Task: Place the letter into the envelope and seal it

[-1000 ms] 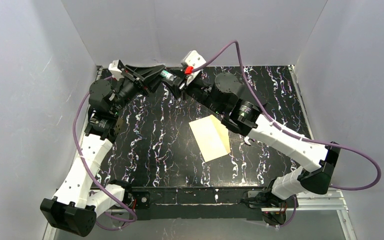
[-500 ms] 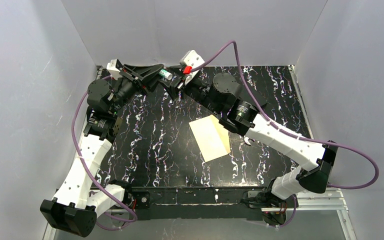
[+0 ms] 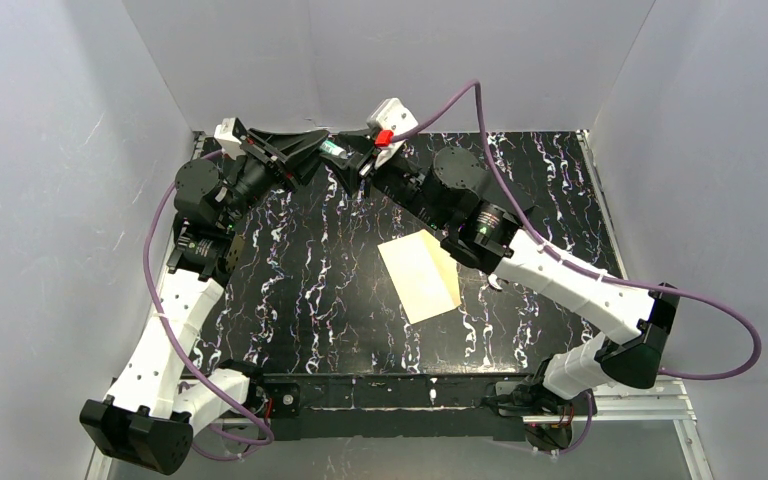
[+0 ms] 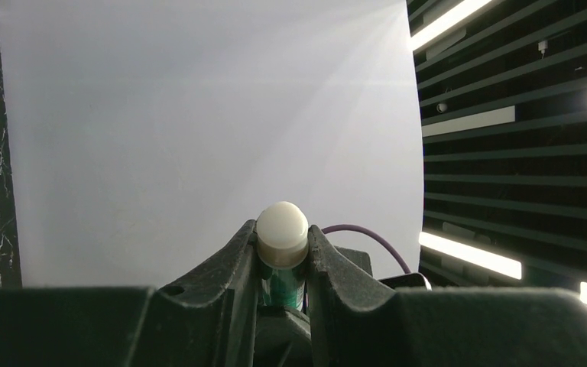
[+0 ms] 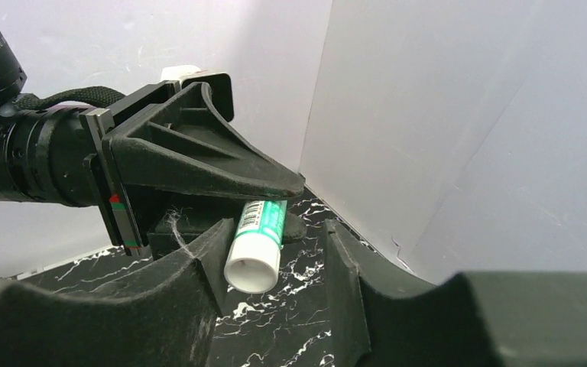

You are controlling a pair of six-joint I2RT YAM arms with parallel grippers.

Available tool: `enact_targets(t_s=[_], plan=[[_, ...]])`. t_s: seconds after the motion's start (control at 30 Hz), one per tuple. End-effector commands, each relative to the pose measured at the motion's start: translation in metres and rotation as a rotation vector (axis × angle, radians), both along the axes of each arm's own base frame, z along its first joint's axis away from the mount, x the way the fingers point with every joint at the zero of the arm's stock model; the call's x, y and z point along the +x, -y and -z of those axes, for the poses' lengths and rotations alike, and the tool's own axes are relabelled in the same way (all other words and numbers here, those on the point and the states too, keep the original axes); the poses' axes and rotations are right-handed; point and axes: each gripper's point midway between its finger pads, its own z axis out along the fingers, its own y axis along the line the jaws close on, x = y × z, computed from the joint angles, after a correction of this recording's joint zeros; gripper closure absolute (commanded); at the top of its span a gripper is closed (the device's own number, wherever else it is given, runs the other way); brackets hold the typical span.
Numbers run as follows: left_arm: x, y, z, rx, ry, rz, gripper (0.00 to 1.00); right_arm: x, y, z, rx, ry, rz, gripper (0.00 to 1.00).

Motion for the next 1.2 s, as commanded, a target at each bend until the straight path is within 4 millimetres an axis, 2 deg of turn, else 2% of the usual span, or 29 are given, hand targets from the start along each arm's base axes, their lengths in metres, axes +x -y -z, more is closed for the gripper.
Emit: enact_targets(t_s=[0.0,0.13,0.3,0.43,0.47,0.5,0.57,0.63,0.77,1.07,1.17], plan=[[-0.020,-0.001,-0.024,-0.003,0.087,0.023,1.00,-0.001,0.014,-0.037,0.099,0.040,0.027,0.46],[-0.021,-0.001,-0.028,-0.002,0.097,0.025,1.00,0.003,0.011,-0.033,0.082,0.042,0.045,0.64],[-0.024,0.000,-0.031,0.006,0.114,0.033,1.00,0.006,0.011,-0.031,0.098,0.039,0.054,0.58],[-0.023,-0.002,-0.029,0.022,0.129,0.015,1.00,0.004,0.013,-0.035,0.103,0.039,0.053,0.95],[-0.022,-0.004,-0.027,0.024,0.131,-0.002,0.95,0.004,0.014,-0.035,0.101,0.037,0.054,0.99],[-0.020,-0.007,-0.025,0.030,0.137,-0.033,0.91,0.002,0.016,-0.034,0.097,0.036,0.050,0.99],[-0.016,-0.015,-0.020,0.060,0.164,-0.103,0.76,-0.002,0.018,-0.033,0.090,0.040,0.034,0.99],[-0.011,-0.018,-0.015,0.073,0.166,-0.141,0.65,-0.006,0.019,-0.028,0.079,0.036,0.022,0.99],[-0.007,-0.014,-0.014,0.110,0.187,-0.127,0.52,-0.011,0.018,-0.020,0.053,0.024,-0.006,0.99],[0.000,-0.008,-0.005,0.135,0.175,-0.105,0.48,-0.017,0.016,-0.017,0.045,0.004,-0.045,0.99],[0.002,-0.009,-0.005,0.124,0.163,-0.112,0.58,-0.017,0.015,-0.015,0.037,-0.007,-0.048,0.99]])
